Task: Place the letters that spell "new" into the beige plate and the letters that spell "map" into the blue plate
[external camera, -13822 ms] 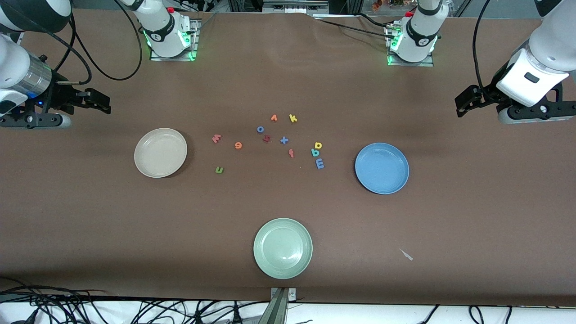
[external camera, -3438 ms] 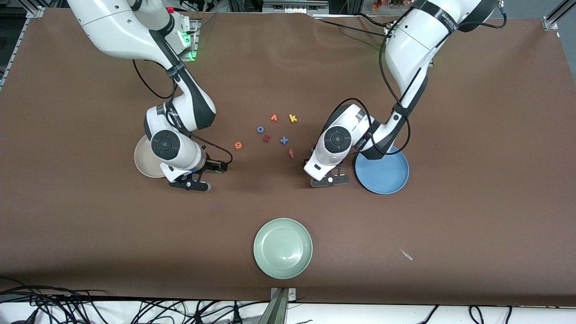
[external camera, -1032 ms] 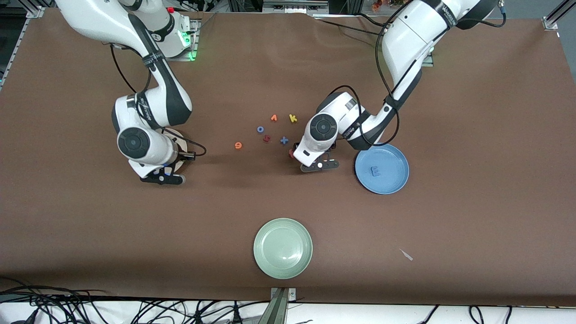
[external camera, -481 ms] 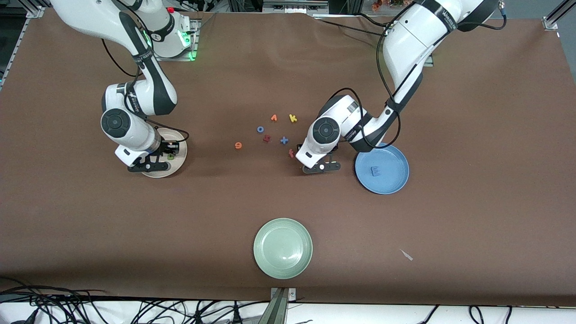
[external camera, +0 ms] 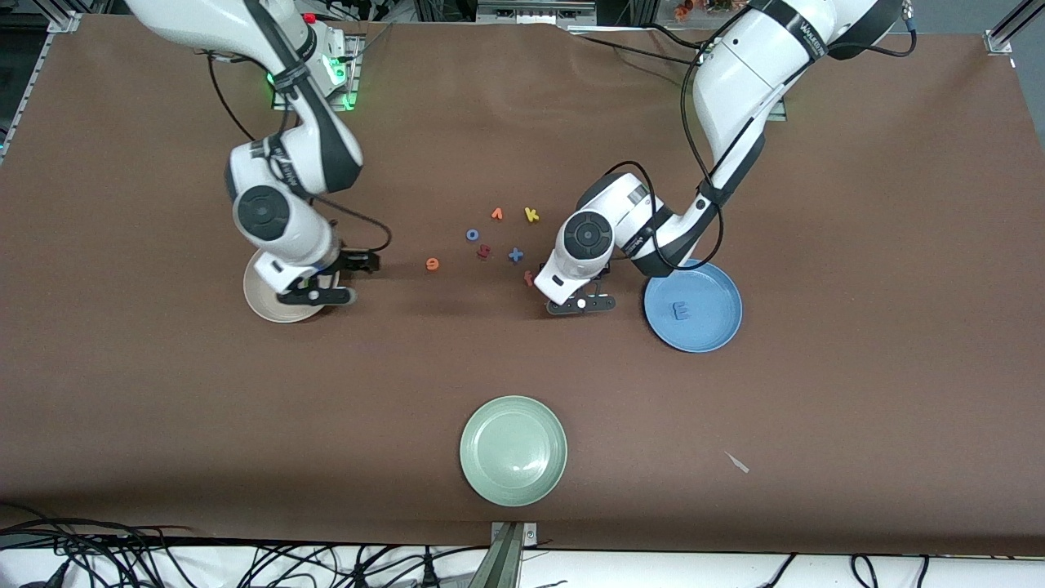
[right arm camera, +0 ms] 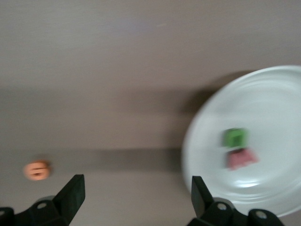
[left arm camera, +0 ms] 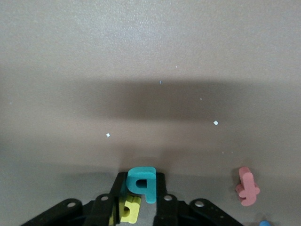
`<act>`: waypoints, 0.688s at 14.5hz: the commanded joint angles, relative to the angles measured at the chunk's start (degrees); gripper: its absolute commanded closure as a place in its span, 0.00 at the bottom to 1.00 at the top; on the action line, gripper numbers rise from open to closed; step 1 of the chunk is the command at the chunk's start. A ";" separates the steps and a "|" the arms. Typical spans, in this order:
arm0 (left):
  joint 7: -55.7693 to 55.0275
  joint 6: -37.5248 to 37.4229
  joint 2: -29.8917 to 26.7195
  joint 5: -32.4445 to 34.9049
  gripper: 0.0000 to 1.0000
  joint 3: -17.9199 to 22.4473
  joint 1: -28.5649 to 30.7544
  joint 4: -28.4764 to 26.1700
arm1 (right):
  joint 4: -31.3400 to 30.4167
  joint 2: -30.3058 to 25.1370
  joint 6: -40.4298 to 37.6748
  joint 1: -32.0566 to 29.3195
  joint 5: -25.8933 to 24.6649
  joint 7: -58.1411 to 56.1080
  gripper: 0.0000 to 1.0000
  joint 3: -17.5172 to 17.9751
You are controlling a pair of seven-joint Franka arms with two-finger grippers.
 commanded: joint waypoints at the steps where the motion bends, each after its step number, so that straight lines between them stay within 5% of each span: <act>1: 0.67 0.06 -0.16 1.49 0.96 0.53 -0.19 -0.68 | 0.09 2.22 3.76 -0.06 0.72 3.94 0.00 3.50; 4: 0.50 -1.60 -1.73 1.49 0.99 0.53 0.59 -0.07 | 0.17 4.59 7.54 0.72 0.55 5.34 0.00 5.36; 10: 15.93 -19.35 -6.48 1.49 0.99 0.70 7.08 6.18 | 0.61 8.46 11.60 3.63 0.46 7.37 0.00 5.36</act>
